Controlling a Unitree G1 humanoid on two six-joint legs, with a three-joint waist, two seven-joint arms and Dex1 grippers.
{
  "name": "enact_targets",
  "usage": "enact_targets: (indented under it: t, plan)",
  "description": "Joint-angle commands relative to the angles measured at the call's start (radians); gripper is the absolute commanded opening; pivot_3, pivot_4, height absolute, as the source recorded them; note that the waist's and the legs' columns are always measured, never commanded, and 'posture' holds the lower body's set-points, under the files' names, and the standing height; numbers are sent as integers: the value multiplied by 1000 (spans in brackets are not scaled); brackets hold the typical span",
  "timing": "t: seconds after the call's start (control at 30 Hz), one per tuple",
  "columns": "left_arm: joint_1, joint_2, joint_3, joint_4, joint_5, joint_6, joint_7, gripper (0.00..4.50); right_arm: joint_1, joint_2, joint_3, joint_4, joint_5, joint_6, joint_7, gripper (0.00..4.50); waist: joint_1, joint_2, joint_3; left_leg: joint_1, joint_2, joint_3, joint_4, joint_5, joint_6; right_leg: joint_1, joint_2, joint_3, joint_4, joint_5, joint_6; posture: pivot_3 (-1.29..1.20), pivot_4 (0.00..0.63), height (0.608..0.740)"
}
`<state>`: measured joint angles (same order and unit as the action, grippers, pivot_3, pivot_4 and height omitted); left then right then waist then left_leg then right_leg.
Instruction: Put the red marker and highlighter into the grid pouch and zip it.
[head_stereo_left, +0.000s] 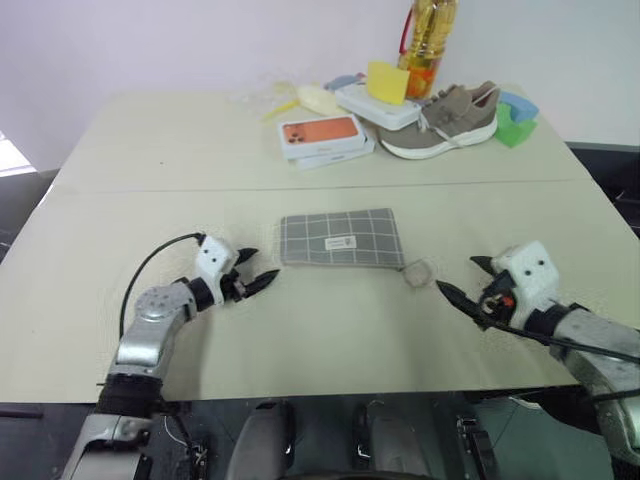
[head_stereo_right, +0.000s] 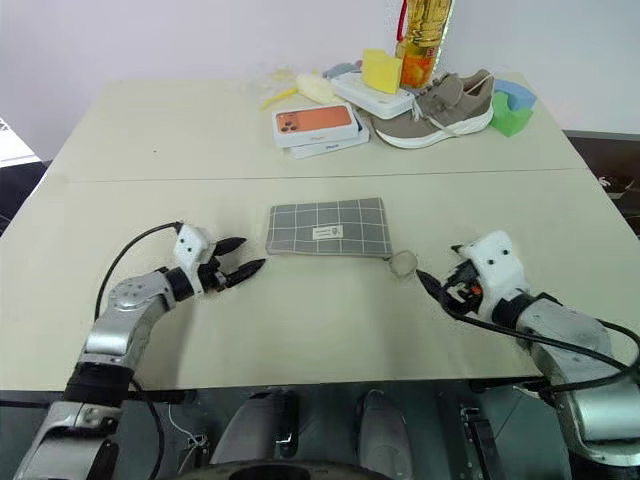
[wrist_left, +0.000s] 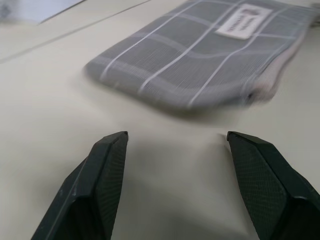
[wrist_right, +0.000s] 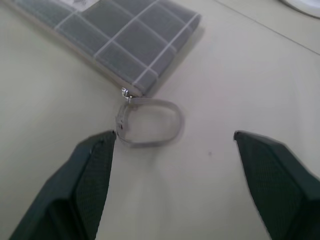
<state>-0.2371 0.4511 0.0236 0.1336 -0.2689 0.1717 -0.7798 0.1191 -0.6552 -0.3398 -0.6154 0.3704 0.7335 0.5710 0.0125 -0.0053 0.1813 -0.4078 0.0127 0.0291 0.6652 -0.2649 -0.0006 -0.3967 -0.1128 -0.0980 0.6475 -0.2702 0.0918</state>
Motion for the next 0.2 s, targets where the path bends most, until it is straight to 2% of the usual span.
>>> enact_targets:
  t: [0.03, 0.2]
  plan:
    - [86, 27, 124, -65, -56, 75, 75, 3476, 54, 48, -137, 68, 65, -97, 43, 3948, -1, 0, 0, 0, 1, 0, 0, 0, 0, 0, 0, 0, 0, 0, 0, 0, 150, 740]
    - [173, 47, 180, -110, -54, 103, 128, 3476, 70, 76, -150, 126, 104, -180, 91, 3948, -5, 2, -1, 2, 2, 2, 0, 0, 0, 0, 2, 2, 0, 0, 0, 0, 150, 740]
